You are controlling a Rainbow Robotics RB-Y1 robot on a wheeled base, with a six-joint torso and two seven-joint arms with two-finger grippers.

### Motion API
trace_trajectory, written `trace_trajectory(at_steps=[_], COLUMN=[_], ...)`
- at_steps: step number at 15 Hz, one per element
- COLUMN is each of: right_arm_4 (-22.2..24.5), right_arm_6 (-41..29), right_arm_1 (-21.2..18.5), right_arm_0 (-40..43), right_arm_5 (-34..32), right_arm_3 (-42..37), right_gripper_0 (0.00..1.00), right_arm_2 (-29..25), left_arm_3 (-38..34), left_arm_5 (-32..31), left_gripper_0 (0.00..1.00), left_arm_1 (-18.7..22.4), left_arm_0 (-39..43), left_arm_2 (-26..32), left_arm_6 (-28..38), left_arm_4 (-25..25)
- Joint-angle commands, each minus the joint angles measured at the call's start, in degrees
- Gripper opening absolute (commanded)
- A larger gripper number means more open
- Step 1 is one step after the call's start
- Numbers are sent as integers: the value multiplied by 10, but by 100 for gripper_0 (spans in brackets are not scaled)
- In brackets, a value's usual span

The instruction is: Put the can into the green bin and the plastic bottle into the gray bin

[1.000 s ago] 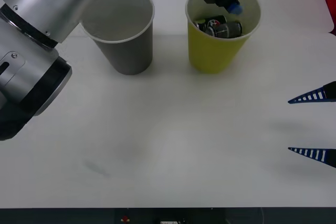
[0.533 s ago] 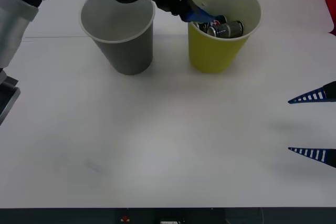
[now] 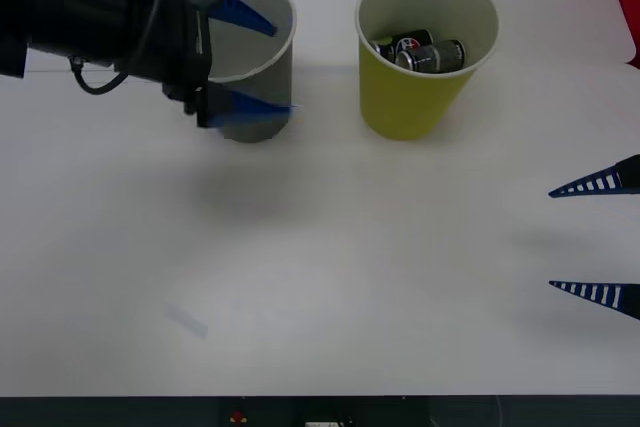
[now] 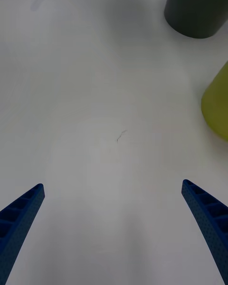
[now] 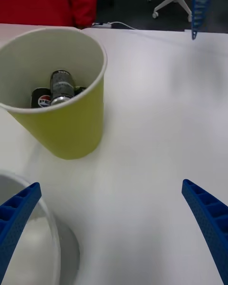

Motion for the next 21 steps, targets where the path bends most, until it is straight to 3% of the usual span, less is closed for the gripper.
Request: trace_trajectory(at_steps=[1, 7, 12, 14, 21], right_arm_4=[0, 0, 0, 0, 0], right_arm_6=[0, 0, 0, 0, 0], right_arm_1=[0, 0, 0, 0, 0], right_arm_0=[0, 0, 0, 0, 0], right_arm_5=[0, 0, 0, 0, 0], right_arm_3=[0, 0, 0, 0, 0], right_gripper_0=[100, 100, 100, 100, 100], right_arm_2=[0, 0, 0, 0, 0], left_arm_3=[-41, -94, -95, -95, -93], left_arm_5=[0, 0, 0, 0, 0], left_gripper_0=[100, 100, 100, 100, 100], left_arm_1=[42, 119, 163, 173, 195], left_arm_0=[94, 289, 397, 423, 453], left_arm_2=[50, 162, 206, 210, 221], left_arm_6=[-58, -164, -253, -285, -298], left_arm_4=[35, 103, 144, 147, 151])
